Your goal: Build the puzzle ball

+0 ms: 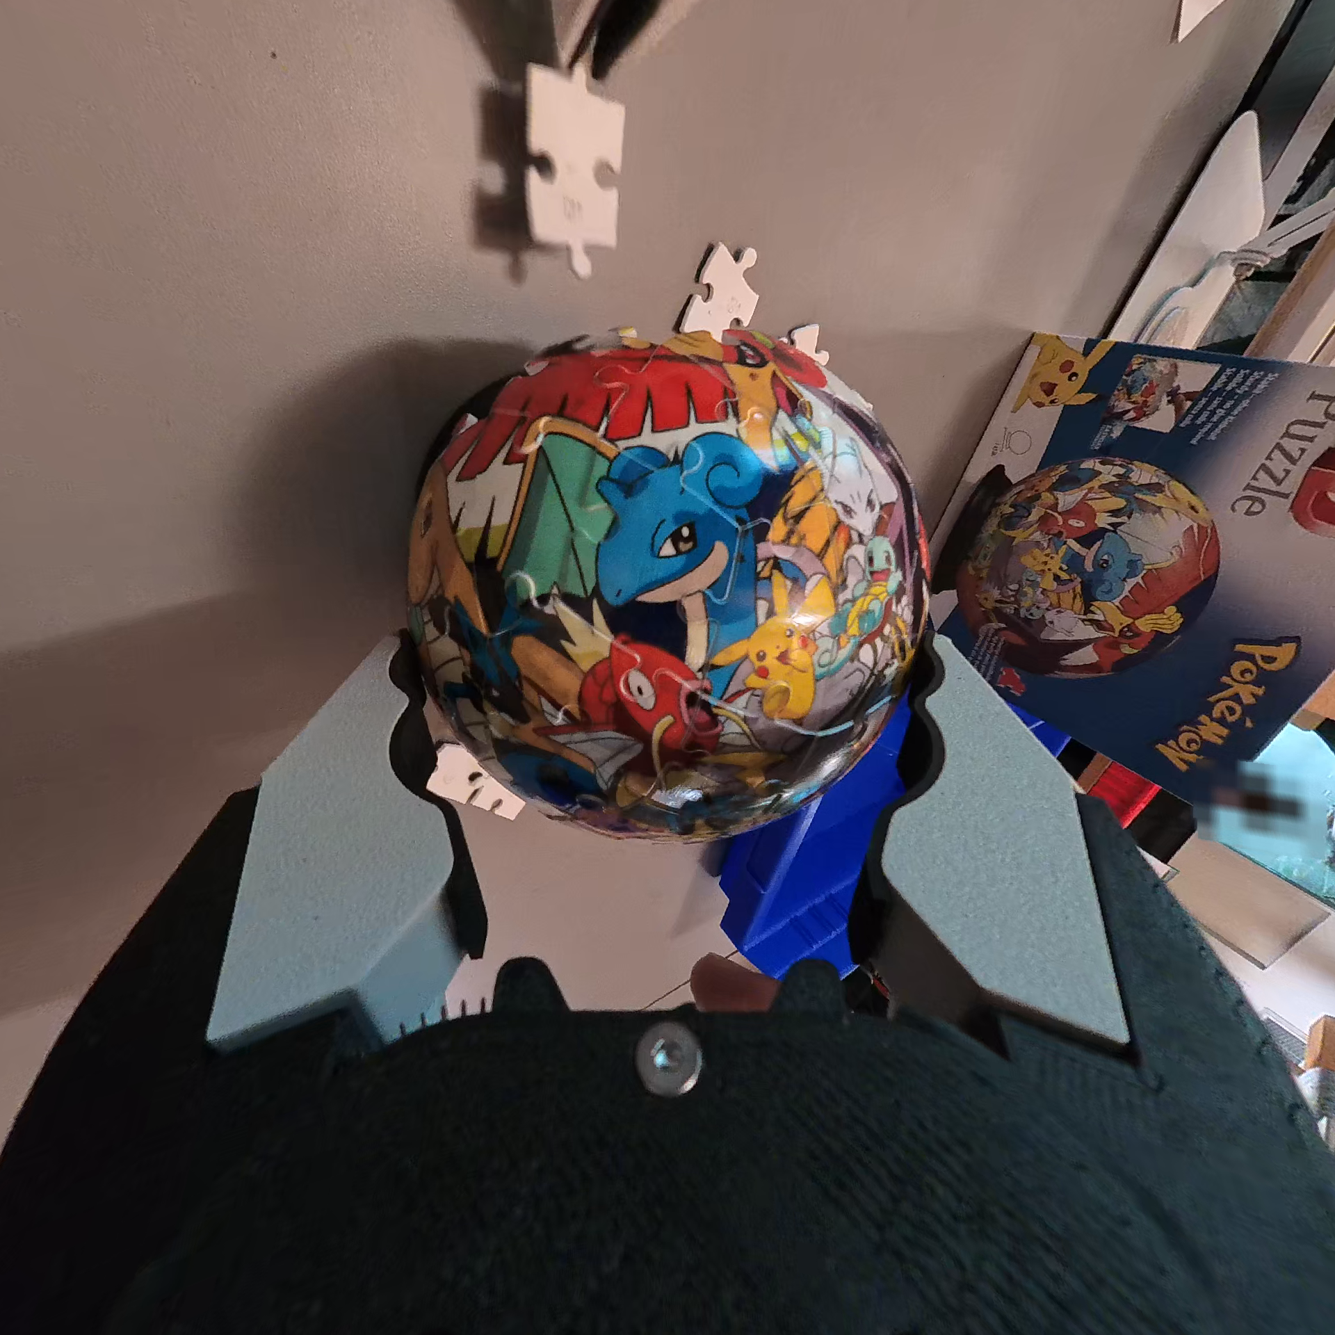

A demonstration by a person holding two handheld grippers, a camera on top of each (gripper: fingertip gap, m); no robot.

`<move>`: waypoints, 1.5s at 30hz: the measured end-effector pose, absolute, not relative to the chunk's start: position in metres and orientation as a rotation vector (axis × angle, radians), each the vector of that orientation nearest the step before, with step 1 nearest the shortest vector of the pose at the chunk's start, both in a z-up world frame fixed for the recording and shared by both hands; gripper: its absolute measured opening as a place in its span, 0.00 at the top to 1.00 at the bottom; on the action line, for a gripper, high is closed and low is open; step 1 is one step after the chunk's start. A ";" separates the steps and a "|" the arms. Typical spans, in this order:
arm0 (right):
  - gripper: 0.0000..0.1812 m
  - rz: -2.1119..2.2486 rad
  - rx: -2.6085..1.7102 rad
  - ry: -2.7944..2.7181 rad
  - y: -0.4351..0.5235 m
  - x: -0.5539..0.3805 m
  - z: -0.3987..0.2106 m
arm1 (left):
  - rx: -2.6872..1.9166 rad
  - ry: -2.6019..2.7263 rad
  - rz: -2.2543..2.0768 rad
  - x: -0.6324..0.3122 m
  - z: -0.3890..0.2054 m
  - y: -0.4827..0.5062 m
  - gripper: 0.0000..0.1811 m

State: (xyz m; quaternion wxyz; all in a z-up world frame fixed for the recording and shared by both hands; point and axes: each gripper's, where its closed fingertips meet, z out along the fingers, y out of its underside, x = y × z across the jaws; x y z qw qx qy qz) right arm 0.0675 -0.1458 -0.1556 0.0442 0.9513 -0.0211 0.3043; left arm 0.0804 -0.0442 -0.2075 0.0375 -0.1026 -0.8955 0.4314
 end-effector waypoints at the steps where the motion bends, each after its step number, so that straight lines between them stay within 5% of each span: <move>1: 0.27 0.931 2.907 -0.067 -0.146 0.068 -0.156 | -0.303 -2.727 1.351 0.078 -0.203 -0.050 0.99; 41: 0.26 0.943 2.817 -0.047 -0.151 0.069 -0.156 | -0.114 -2.701 1.306 0.078 -0.210 -0.109 0.97; 45: 0.26 0.947 2.817 -0.049 -0.151 0.069 -0.156 | -0.006 -2.682 1.359 0.087 -0.205 -0.105 0.82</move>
